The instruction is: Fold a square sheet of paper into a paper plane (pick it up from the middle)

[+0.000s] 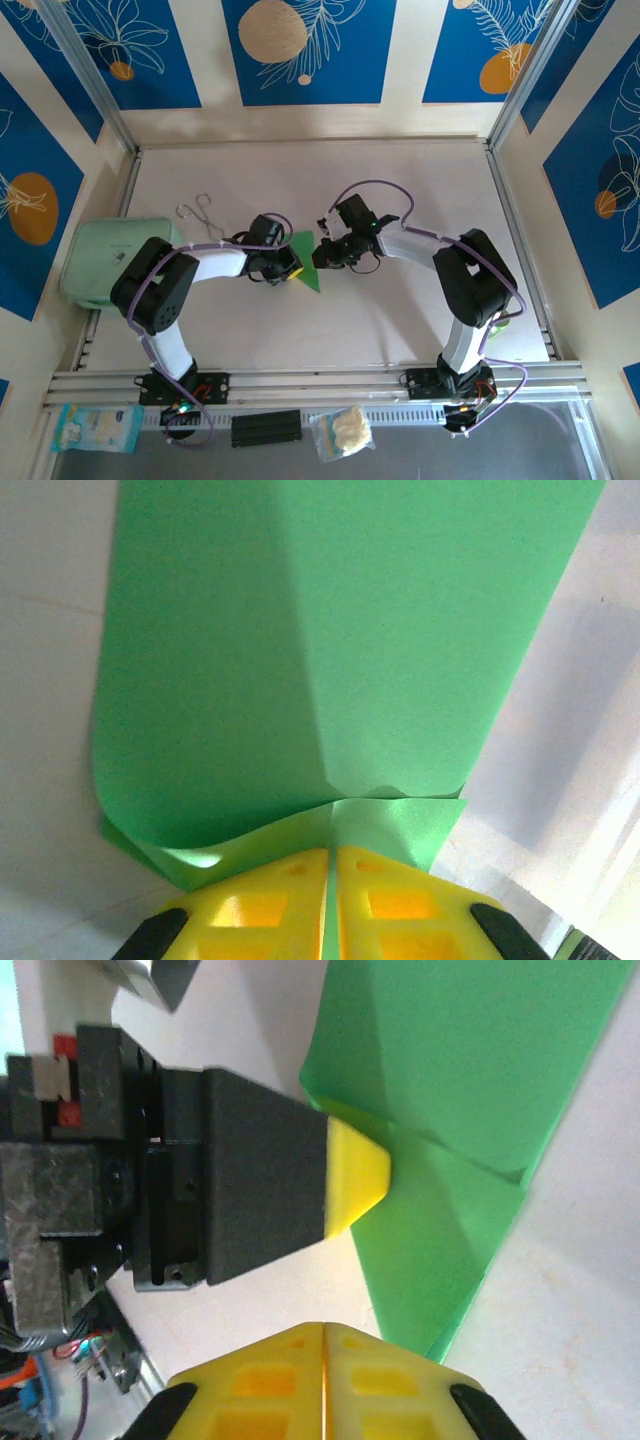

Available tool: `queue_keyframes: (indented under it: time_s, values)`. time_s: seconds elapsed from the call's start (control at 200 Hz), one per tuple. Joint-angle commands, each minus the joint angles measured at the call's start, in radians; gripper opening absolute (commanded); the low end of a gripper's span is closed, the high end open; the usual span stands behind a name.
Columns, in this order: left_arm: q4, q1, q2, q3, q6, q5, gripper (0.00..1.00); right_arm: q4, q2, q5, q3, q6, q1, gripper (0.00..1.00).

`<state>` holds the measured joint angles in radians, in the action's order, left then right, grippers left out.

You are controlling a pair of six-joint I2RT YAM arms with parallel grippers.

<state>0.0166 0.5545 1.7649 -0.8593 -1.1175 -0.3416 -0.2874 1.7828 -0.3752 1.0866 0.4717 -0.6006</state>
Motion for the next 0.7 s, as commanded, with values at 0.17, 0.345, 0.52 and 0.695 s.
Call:
queue_keyframes:
  time_s: [0.17, 0.345, 0.52, 0.695]
  values:
    - [0.085, 0.005, 0.030, 0.002, 0.000, 0.040, 0.13, -0.060, 0.087, -0.098, 0.051, -0.025, -0.038, 0.05]
    - [0.087, 0.005, 0.033, 0.000, -0.001, 0.038, 0.13, -0.081, 0.124, -0.094, 0.071, -0.032, -0.045, 0.04]
    - [0.089, 0.005, 0.034, 0.002, -0.002, 0.037, 0.13, -0.098, 0.144, -0.082, 0.083, -0.037, -0.045, 0.04]
    - [0.104, 0.005, 0.041, -0.003, -0.005, 0.039, 0.12, -0.139, 0.175, -0.049, 0.106, -0.083, -0.045, 0.04]
